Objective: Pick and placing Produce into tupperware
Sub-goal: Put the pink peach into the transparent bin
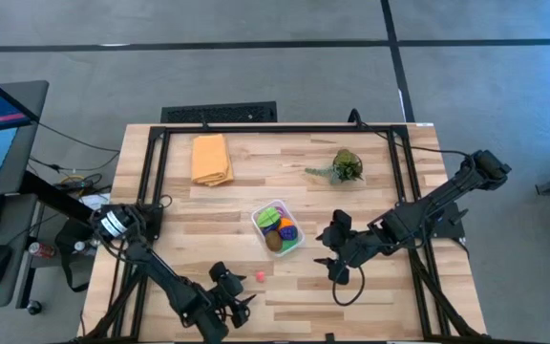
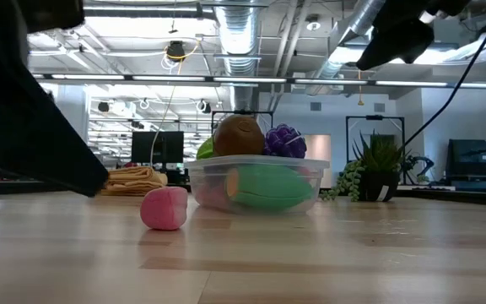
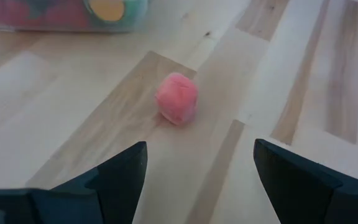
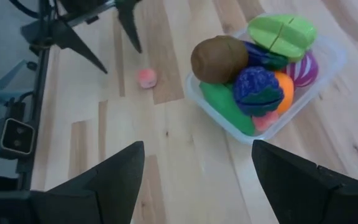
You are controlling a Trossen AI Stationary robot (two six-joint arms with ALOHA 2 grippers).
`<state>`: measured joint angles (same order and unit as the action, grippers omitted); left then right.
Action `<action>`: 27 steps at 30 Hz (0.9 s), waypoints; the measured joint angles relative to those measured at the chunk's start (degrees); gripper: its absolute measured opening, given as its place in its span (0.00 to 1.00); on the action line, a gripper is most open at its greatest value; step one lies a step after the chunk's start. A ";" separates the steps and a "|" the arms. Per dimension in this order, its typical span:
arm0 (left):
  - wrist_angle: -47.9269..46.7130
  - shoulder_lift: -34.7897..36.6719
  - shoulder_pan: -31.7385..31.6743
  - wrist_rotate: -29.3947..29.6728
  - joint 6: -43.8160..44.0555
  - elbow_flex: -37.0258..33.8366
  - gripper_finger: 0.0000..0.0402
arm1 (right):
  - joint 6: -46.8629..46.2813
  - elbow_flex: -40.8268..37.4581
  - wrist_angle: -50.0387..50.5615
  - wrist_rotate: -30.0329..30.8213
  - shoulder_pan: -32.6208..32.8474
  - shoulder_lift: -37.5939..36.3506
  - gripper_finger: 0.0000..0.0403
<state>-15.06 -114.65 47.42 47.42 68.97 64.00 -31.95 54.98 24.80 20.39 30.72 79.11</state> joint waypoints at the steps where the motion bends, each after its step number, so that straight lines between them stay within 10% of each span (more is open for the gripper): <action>1: 0.92 0.00 -0.40 -0.28 -1.01 -0.52 0.71 | -0.16 0.00 0.00 -0.41 0.00 0.00 0.80; 27: 20.29 0.22 -8.62 -7.96 -21.53 -8.78 0.71 | -4.62 0.00 1.77 -1.03 -0.50 0.00 0.80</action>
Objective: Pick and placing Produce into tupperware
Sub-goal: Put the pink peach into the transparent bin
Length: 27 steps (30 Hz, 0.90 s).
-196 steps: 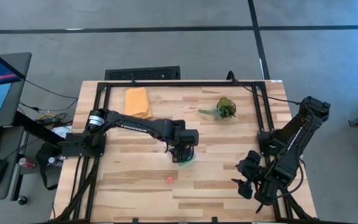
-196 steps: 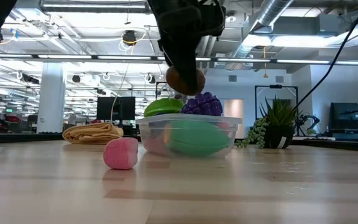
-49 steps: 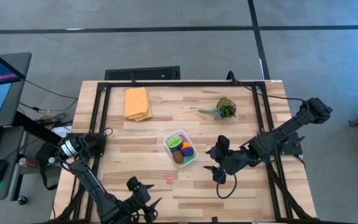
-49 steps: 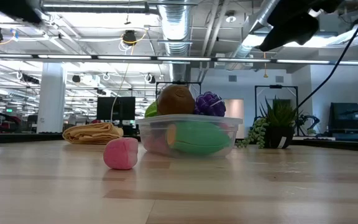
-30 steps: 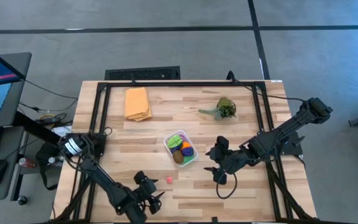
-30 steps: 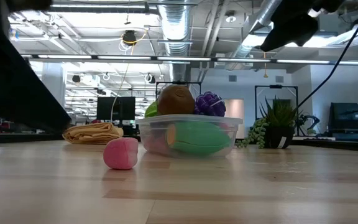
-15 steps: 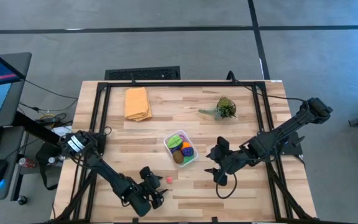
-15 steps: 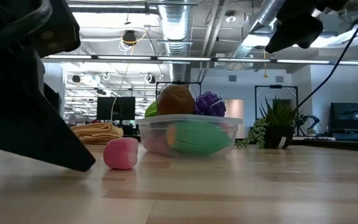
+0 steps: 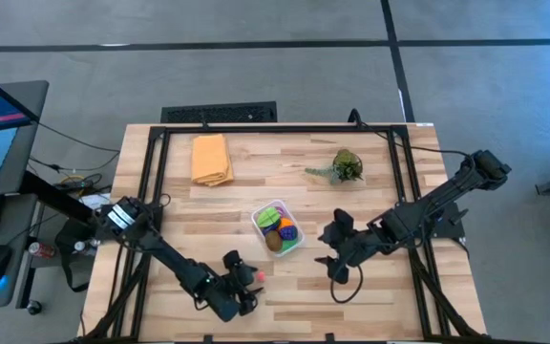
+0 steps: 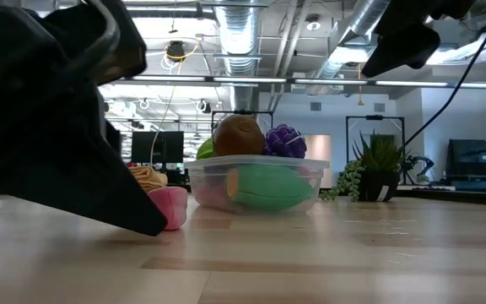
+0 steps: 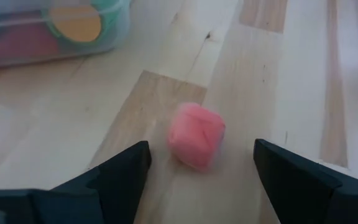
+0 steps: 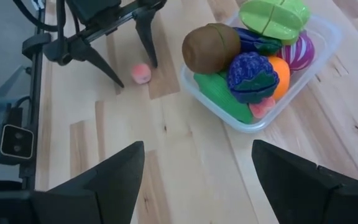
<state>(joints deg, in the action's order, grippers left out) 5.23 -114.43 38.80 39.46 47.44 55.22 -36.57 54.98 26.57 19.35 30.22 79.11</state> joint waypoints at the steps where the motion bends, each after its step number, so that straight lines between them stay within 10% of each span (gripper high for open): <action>1: 0.23 0.00 -0.32 -0.34 -0.70 0.00 0.71 | 0.01 0.00 0.00 0.10 -0.06 0.00 0.80; 27: 2.08 0.63 -3.49 -4.15 -4.37 -0.15 0.25 | 0.08 0.00 5.18 0.15 0.00 0.00 0.80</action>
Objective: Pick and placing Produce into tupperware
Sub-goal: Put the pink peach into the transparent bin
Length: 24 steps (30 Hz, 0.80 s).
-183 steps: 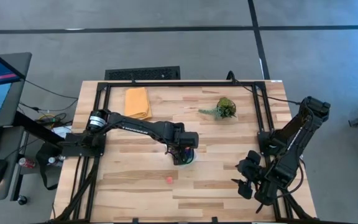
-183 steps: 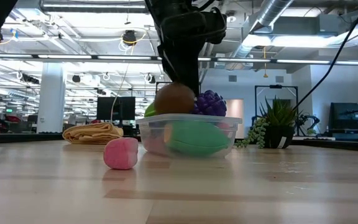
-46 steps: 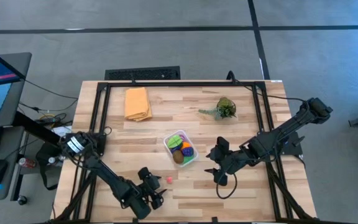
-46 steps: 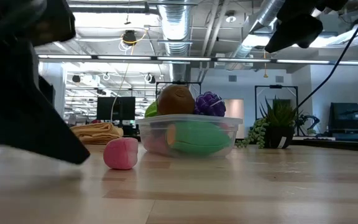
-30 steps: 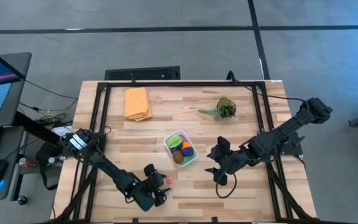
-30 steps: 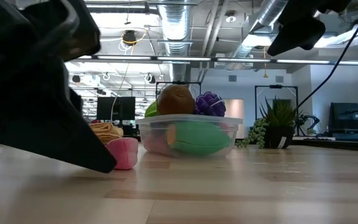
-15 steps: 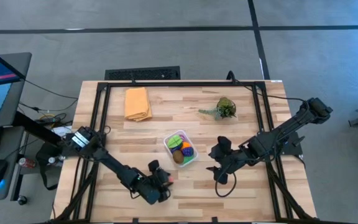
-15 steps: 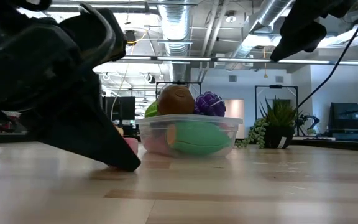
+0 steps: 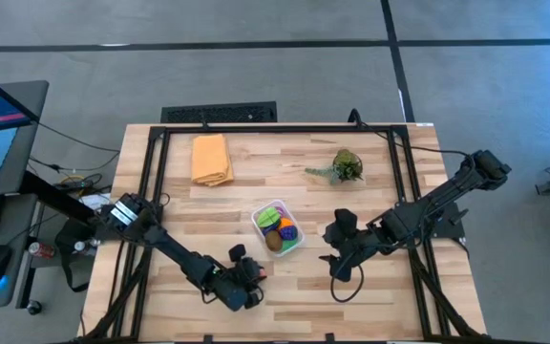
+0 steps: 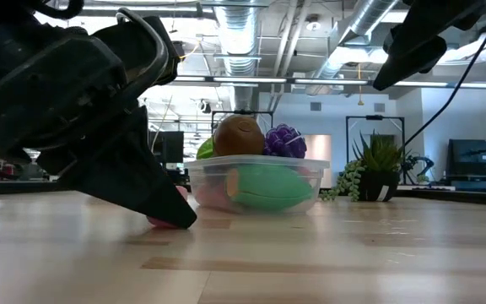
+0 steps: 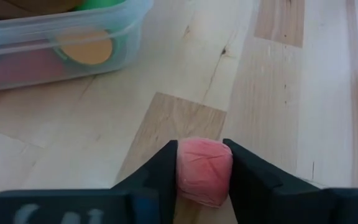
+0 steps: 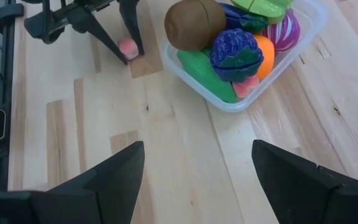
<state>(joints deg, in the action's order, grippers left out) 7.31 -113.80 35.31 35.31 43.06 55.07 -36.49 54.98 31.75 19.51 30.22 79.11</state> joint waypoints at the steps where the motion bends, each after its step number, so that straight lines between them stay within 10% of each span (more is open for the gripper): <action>1: -0.04 0.18 -0.20 -0.57 -0.02 0.00 0.25 | 0.02 0.00 -0.02 0.00 0.00 0.00 0.80; 24: -8.07 17.39 -8.76 -1.62 -16.96 0.04 0.27 | -2.09 0.00 1.24 4.19 4.15 0.00 0.80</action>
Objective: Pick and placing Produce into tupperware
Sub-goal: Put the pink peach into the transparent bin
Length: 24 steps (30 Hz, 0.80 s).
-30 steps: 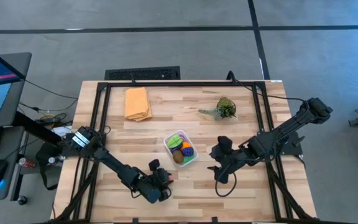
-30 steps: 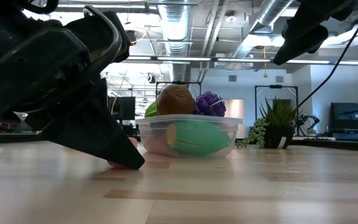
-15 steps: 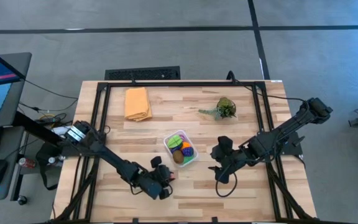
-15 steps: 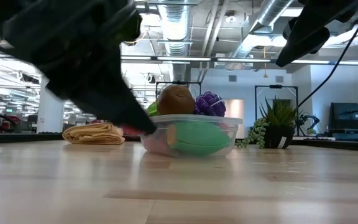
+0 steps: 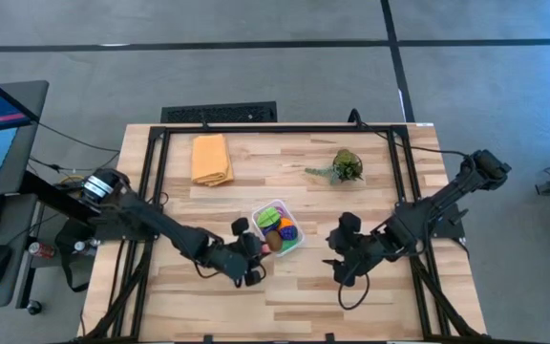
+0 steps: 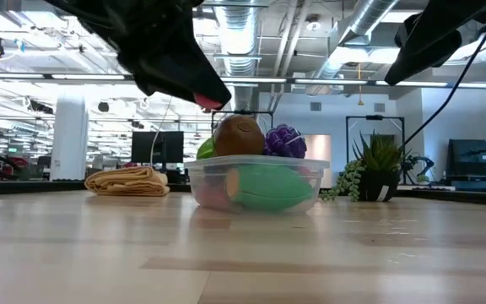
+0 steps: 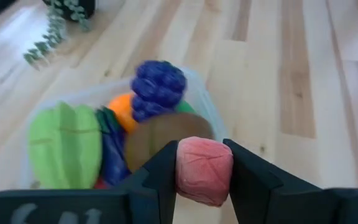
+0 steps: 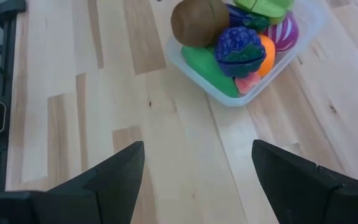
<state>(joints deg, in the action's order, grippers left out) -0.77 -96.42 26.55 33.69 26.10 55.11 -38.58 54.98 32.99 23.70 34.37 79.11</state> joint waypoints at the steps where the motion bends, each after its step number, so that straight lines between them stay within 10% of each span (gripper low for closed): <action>1: -0.13 0.32 -0.74 -0.55 -0.77 0.00 0.27 | -0.34 0.00 0.03 0.55 0.28 0.00 0.80; 24: 1.76 0.45 -13.59 -13.34 -9.49 0.66 0.27 | -21.41 -6.92 -2.58 6.41 9.38 -0.02 0.80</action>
<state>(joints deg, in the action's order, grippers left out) 0.99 -95.96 12.96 20.35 16.62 55.77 -59.99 48.06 30.41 30.11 43.74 79.09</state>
